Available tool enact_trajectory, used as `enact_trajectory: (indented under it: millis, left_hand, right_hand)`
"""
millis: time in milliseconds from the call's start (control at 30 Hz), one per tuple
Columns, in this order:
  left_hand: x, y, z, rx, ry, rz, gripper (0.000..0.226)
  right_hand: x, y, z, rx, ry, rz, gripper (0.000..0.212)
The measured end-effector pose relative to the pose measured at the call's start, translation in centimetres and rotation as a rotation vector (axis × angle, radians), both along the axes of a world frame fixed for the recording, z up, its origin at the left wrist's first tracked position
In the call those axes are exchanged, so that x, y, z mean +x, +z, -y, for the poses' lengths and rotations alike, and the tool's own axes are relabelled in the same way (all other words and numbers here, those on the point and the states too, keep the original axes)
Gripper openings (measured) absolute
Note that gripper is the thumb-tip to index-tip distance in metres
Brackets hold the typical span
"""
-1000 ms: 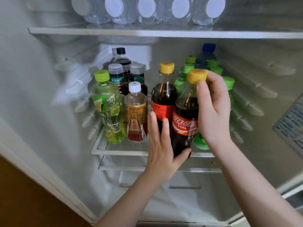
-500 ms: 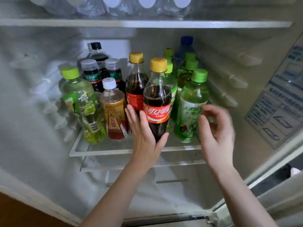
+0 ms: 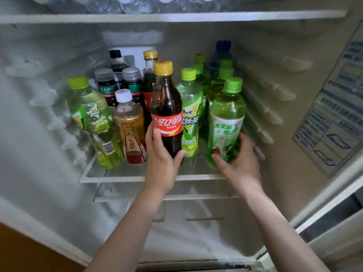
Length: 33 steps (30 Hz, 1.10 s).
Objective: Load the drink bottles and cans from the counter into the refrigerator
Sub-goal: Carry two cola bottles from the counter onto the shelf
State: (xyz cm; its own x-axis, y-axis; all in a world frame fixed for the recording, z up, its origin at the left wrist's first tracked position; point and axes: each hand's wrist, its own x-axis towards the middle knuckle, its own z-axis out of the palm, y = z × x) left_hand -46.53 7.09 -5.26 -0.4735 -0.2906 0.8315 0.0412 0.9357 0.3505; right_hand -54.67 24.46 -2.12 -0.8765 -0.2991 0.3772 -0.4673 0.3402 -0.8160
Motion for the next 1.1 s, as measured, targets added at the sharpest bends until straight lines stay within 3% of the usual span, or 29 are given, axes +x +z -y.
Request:
enact_trajectory:
  millis: [300, 633, 767, 1100]
  left_hand:
    - [-0.1, 0.2, -1.3, 0.137, 0.123, -0.025, 0.074]
    - [1.0, -0.2, -1.5, 0.238, 0.012, -0.001, 0.094]
    - [1.6, -0.1, -1.9, 0.289, -0.030, -0.013, 0.095]
    - [3.7, -0.8, -3.1, 0.246, -0.130, -0.111, 0.070]
  right_hand:
    - [0.2, -0.5, -0.1, -0.024, -0.009, -0.055, 0.069]
    - [2.0, -2.6, -1.4, 0.085, -0.009, -0.051, 0.071]
    - [3.9, -3.1, -2.5, 0.070, -0.122, -0.060, 0.063]
    - [11.4, -5.7, -6.0, 0.133, -0.312, 0.015, 0.040]
